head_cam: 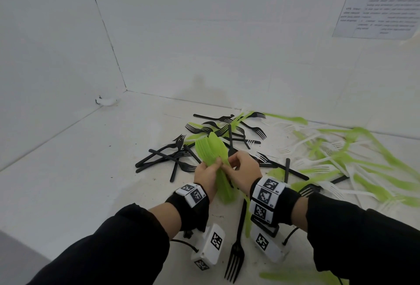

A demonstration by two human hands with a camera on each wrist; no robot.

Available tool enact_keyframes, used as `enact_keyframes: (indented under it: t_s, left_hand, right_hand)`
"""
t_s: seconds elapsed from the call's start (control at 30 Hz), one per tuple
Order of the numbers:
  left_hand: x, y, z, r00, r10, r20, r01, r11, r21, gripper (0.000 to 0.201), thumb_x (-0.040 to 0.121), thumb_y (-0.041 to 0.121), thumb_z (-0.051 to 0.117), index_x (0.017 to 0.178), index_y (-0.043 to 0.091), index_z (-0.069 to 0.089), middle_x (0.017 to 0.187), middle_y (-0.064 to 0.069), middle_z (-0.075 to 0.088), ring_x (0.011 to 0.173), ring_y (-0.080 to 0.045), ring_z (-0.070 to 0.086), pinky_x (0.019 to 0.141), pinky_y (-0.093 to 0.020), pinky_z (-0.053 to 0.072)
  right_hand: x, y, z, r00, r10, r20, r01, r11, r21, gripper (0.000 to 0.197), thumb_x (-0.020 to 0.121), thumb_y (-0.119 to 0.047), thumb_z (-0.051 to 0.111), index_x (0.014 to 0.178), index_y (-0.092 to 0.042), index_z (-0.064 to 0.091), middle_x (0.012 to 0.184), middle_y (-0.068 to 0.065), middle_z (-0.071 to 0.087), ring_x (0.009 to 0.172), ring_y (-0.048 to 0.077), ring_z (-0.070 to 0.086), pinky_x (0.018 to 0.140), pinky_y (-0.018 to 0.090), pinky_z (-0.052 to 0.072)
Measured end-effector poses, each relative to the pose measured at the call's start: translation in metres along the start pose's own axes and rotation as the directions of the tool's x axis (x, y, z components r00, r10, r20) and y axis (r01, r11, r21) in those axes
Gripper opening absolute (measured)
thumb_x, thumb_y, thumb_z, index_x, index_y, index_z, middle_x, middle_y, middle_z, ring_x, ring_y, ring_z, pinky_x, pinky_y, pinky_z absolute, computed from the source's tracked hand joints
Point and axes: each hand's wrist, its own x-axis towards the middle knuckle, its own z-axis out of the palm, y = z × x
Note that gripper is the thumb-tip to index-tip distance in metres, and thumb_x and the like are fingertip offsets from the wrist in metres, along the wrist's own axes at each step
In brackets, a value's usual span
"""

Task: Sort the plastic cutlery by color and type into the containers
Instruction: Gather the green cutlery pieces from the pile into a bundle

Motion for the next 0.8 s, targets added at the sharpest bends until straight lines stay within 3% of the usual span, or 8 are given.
enact_keyframes:
  t_s: [0.17,0.27,0.33,0.43,0.53,0.63,0.73,0.8]
  left_hand:
    - [0.0029,0.002,-0.0019,0.999,0.0,0.034,0.0,1.0,-0.004,0.009,0.093,0.003,0.053,0.099,0.001,0.059,0.102,-0.021,0.063,0.089,-0.032,0.062,0.088,-0.046,0.05]
    - [0.0041,0.0015,-0.0023,0.999,-0.009,0.038,0.01,1.0,-0.028,0.022,0.093,0.002,0.05,0.113,-0.008,0.054,0.115,-0.029,0.059,0.103,-0.041,0.06,0.093,-0.052,0.047]
    - [0.0043,0.0002,-0.0021,0.999,-0.003,0.039,0.004,1.0,-0.024,0.019,0.093,0.001,0.05,0.11,-0.006,0.055,0.113,-0.028,0.06,0.099,-0.039,0.061,0.088,-0.049,0.05]
    - [0.0049,-0.0003,-0.0009,0.999,0.003,0.045,-0.002,1.0,-0.017,0.007,0.092,0.003,0.053,0.095,0.003,0.059,0.096,-0.018,0.064,0.083,-0.03,0.062,0.08,-0.042,0.052]
    - [0.0053,-0.0009,-0.0022,0.999,-0.001,0.049,0.003,1.0,-0.028,0.008,0.092,0.003,0.053,0.098,0.001,0.059,0.107,-0.025,0.062,0.096,-0.037,0.061,0.091,-0.051,0.049]
    - [0.0043,-0.001,-0.0037,0.997,-0.02,0.07,0.024,0.998,-0.061,0.025,0.091,0.003,0.055,0.114,-0.007,0.054,0.12,-0.032,0.057,0.111,-0.045,0.057,0.096,-0.056,0.045]
    - [0.0047,-0.001,-0.0043,0.995,-0.016,0.095,0.023,0.997,-0.078,0.027,0.091,0.004,0.054,0.115,-0.009,0.052,0.119,-0.033,0.056,0.11,-0.045,0.057,0.095,-0.054,0.046]
    - [0.0046,-0.0006,-0.005,0.993,-0.003,0.119,0.011,0.998,-0.068,0.018,0.091,0.005,0.055,0.105,-0.005,0.056,0.109,-0.029,0.062,0.095,-0.037,0.064,0.085,-0.046,0.053]
  right_hand:
    - [0.0002,-0.002,-0.0026,0.996,-0.077,0.034,0.078,0.997,-0.024,0.022,0.085,-0.02,0.065,0.099,-0.004,0.062,0.071,-0.017,0.046,0.08,0.008,0.051,0.059,0.008,0.037]
    - [-0.0003,-0.0052,-0.0054,0.994,-0.105,0.031,0.106,0.994,-0.025,0.019,0.085,-0.02,0.064,0.094,-0.003,0.063,0.078,-0.005,0.056,0.076,0.01,0.053,0.059,0.001,0.039]
    - [0.0004,-0.0063,-0.0065,0.994,-0.109,0.012,0.109,0.993,-0.041,0.015,0.084,-0.019,0.065,0.089,-0.004,0.061,0.078,-0.001,0.058,0.074,0.012,0.052,0.059,0.002,0.038]
    - [0.0013,-0.0066,-0.006,0.997,-0.082,-0.006,0.081,0.996,-0.046,0.008,0.082,-0.015,0.064,0.085,-0.009,0.059,0.079,0.0,0.058,0.078,0.013,0.052,0.059,0.012,0.034]
    - [-0.0004,-0.0071,-0.0069,0.997,-0.068,0.023,0.07,0.996,-0.047,0.019,0.086,-0.019,0.062,0.095,-0.003,0.061,0.083,0.0,0.057,0.079,0.01,0.051,0.06,0.006,0.036]
    - [-0.0027,-0.0064,-0.0082,0.992,-0.1,0.071,0.104,0.993,-0.058,0.021,0.086,-0.02,0.064,0.099,-0.002,0.063,0.09,0.003,0.063,0.081,0.008,0.051,0.061,-0.004,0.036]
    - [-0.0027,-0.0049,-0.0092,0.992,-0.097,0.085,0.1,0.994,-0.038,0.019,0.085,-0.019,0.065,0.098,-0.004,0.064,0.092,0.005,0.066,0.075,0.006,0.052,0.06,0.0,0.038]
    - [-0.0022,-0.0043,-0.0094,0.991,-0.089,0.101,0.094,0.995,-0.045,0.019,0.083,-0.017,0.067,0.097,-0.004,0.064,0.086,0.002,0.062,0.065,0.001,0.048,0.059,0.007,0.036]
